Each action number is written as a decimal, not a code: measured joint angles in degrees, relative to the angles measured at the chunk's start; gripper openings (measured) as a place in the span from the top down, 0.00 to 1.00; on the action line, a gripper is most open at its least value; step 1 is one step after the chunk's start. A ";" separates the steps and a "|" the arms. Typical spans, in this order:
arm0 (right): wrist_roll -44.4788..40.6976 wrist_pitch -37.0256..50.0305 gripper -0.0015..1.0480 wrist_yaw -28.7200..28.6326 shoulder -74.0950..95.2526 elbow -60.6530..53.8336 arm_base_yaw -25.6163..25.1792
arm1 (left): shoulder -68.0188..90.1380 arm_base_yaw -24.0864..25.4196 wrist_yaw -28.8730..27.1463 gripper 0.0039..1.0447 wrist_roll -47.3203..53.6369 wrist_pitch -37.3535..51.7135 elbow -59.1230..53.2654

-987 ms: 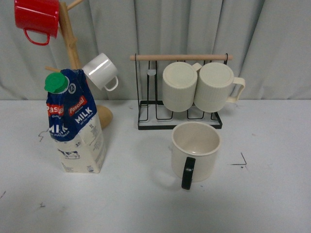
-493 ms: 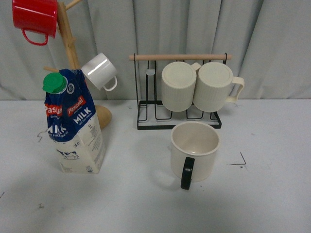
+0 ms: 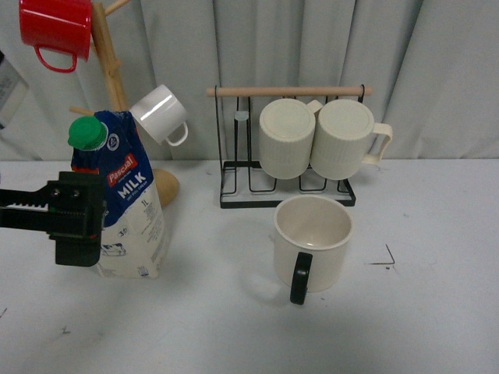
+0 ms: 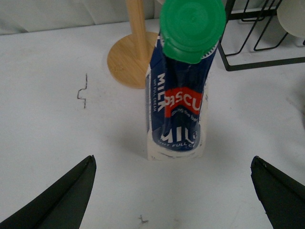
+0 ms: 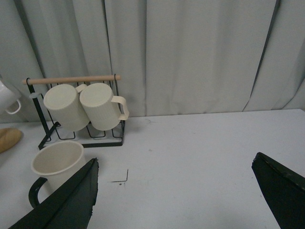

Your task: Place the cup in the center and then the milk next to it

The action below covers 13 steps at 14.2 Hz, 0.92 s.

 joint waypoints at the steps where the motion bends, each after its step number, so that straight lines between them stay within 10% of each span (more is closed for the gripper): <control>1: 0.00 0.02 0.06 0.00 0.00 0.00 0.00 | 2.23 -0.24 0.15 0.06 0.02 0.85 1.68; 9: 0.00 0.00 0.06 0.00 0.00 0.00 0.00 | 15.67 1.18 -1.07 0.06 -0.13 6.40 12.09; 13: 0.00 0.02 0.06 0.00 0.00 0.00 0.00 | 18.01 1.81 -1.79 0.45 -2.56 7.78 13.03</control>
